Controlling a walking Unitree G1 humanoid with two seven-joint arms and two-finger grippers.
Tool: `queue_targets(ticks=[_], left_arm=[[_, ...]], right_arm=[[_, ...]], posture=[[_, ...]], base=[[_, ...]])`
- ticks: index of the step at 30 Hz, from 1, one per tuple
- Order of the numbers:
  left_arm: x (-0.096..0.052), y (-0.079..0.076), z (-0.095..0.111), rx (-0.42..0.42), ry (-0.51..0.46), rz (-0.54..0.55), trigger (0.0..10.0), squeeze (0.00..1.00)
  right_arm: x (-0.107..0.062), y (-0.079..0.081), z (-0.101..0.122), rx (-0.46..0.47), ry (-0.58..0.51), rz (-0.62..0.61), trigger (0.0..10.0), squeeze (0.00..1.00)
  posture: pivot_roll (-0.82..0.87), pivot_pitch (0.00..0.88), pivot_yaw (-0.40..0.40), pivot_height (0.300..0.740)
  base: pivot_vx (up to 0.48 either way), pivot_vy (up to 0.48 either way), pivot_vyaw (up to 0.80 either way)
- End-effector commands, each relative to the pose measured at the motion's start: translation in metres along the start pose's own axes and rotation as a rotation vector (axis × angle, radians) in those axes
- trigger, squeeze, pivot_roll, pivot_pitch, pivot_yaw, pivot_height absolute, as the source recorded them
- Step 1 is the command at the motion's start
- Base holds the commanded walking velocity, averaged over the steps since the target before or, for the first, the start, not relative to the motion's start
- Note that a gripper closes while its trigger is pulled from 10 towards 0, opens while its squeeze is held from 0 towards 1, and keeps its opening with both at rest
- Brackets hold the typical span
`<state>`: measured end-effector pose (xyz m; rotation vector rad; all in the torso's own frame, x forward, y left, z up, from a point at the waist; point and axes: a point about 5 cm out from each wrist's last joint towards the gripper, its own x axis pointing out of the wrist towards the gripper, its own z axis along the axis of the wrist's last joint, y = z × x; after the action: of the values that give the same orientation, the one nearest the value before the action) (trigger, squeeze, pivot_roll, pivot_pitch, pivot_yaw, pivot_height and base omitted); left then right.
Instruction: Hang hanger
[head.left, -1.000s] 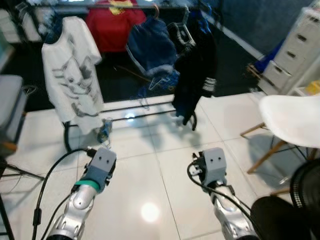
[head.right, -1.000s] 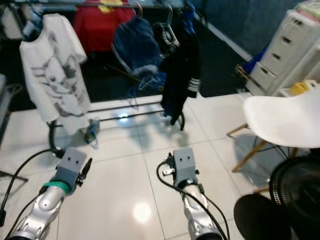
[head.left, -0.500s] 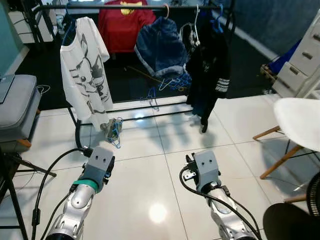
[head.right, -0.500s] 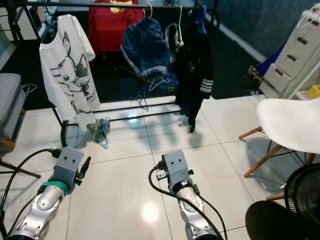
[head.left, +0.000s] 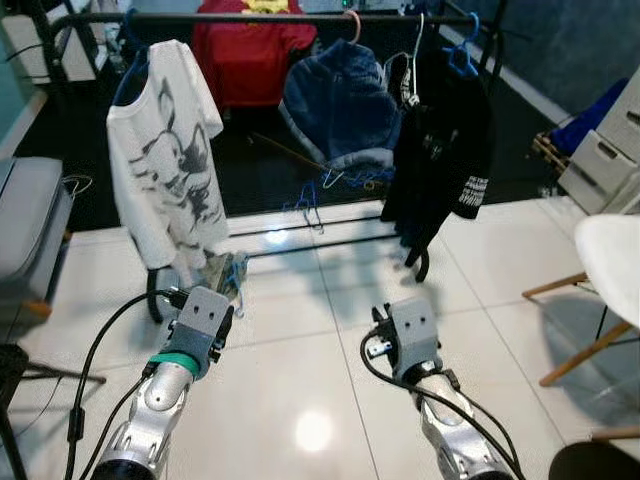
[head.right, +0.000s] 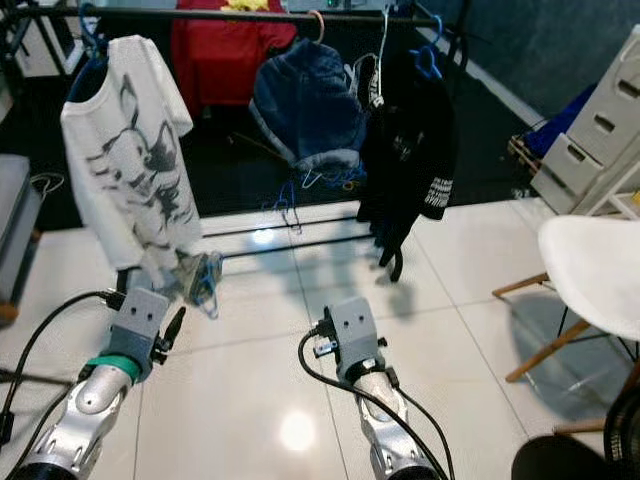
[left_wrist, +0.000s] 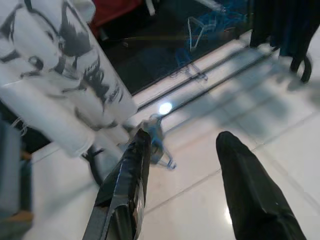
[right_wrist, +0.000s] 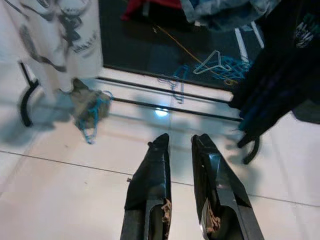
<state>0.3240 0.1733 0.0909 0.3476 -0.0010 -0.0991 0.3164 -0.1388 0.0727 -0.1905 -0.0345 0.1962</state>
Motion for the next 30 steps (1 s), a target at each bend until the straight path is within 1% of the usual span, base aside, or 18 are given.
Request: queue_targets(ticks=[1, 3, 4, 5, 6, 7, 8, 9, 10, 11, 12, 13, 16, 21, 30], left_arm=[[-0.007, 0.004, -0.012, 0.014, 0.039, 0.001, 10.0, 0.00], [-0.007, 0.004, -0.012, 0.013, 0.037, 0.000, 10.0, 0.00], [-0.007, 0.004, -0.011, 0.011, 0.032, -0.001, 10.0, 0.00], [-0.007, 0.004, -0.011, 0.011, 0.032, -0.001, 10.0, 0.00], [-0.007, 0.004, -0.010, 0.010, 0.029, -0.002, 10.0, 0.00], [-0.006, 0.004, -0.009, 0.009, 0.022, -0.005, 10.0, 0.00], [-0.006, 0.004, -0.009, 0.009, 0.022, -0.005, 10.0, 0.00], [-0.006, 0.004, -0.009, 0.007, 0.017, -0.007, 10.0, 0.00], [-0.006, 0.004, -0.009, 0.007, 0.017, -0.007, 10.0, 0.00], [-0.006, 0.003, -0.007, 0.005, 0.009, -0.011, 10.0, 0.00], [-0.006, 0.003, -0.007, 0.005, 0.009, -0.011, 10.0, 0.00], [-0.005, 0.002, -0.007, 0.005, 0.007, -0.012, 10.0, 0.00], [-0.005, 0.002, -0.006, 0.003, 0.005, -0.013, 10.0, 0.00], [-0.005, 0.002, -0.007, 0.002, 0.005, -0.015, 10.0, 0.00], [-0.005, 0.002, -0.007, 0.004, 0.007, -0.017, 10.0, 0.00]], right_arm=[[-0.001, 0.001, -0.002, -0.001, 0.005, -0.007, 10.0, 0.00], [-0.001, -0.001, -0.001, -0.005, 0.003, -0.019, 10.0, 0.00], [0.000, -0.006, 0.000, 0.000, -0.002, -0.049, 10.0, 0.00], [0.000, -0.006, 0.000, 0.000, -0.002, -0.049, 10.0, 0.00], [0.001, -0.013, 0.002, -0.006, -0.011, -0.081, 10.0, 0.00], [0.002, -0.023, 0.006, -0.011, -0.024, -0.130, 10.0, 0.00], [0.002, -0.023, 0.006, -0.011, -0.024, -0.130, 10.0, 0.00], [0.002, -0.028, 0.008, -0.007, -0.031, -0.155, 10.0, 0.00], [0.002, -0.028, 0.008, -0.007, -0.031, -0.155, 10.0, 0.00], [0.003, -0.041, 0.011, 0.031, -0.044, -0.215, 10.0, 0.00], [0.003, -0.041, 0.011, 0.031, -0.044, -0.215, 10.0, 0.00], [0.003, -0.045, 0.012, 0.042, -0.044, -0.230, 10.0, 0.00], [0.003, -0.047, 0.011, 0.044, -0.041, -0.238, 10.0, 0.00], [0.002, -0.047, 0.011, 0.043, -0.040, -0.243, 10.0, 0.00], [0.002, -0.050, 0.012, 0.050, -0.044, -0.258, 10.0, 0.00]], posture=[[-0.08, 0.085, 0.043, 0.740], [-0.08, 0.087, 0.044, 0.740], [-0.08, 0.088, 0.044, 0.740], [-0.08, 0.088, 0.044, 0.740], [-0.08, 0.089, 0.045, 0.740], [-0.08, 0.091, 0.046, 0.740], [-0.08, 0.091, 0.046, 0.740], [-0.08, 0.091, 0.046, 0.740], [-0.08, 0.091, 0.046, 0.740], [-0.08, 0.093, 0.045, 0.740], [-0.08, 0.093, 0.045, 0.740], [-0.08, 0.093, 0.045, 0.740], [-0.09, 0.093, 0.044, 0.740], [-0.09, 0.095, 0.046, 0.740], [-0.09, 0.096, 0.048, 0.740]], base=[[0.364, 0.000, 0.00], [0.368, 0.000, 0.00], [0.480, 0.000, 0.00], [0.480, 0.000, 0.00], [0.480, 0.000, 0.00], [0.480, 0.000, 0.00], [0.480, 0.000, 0.00], [0.480, 0.000, 0.00], [0.480, 0.000, 0.00], [0.480, 0.000, 0.00], [0.480, 0.000, 0.00], [0.480, 0.000, -0.44], [0.480, 0.000, -0.54], [0.480, 0.000, -0.60], [0.480, 0.000, -0.78]])
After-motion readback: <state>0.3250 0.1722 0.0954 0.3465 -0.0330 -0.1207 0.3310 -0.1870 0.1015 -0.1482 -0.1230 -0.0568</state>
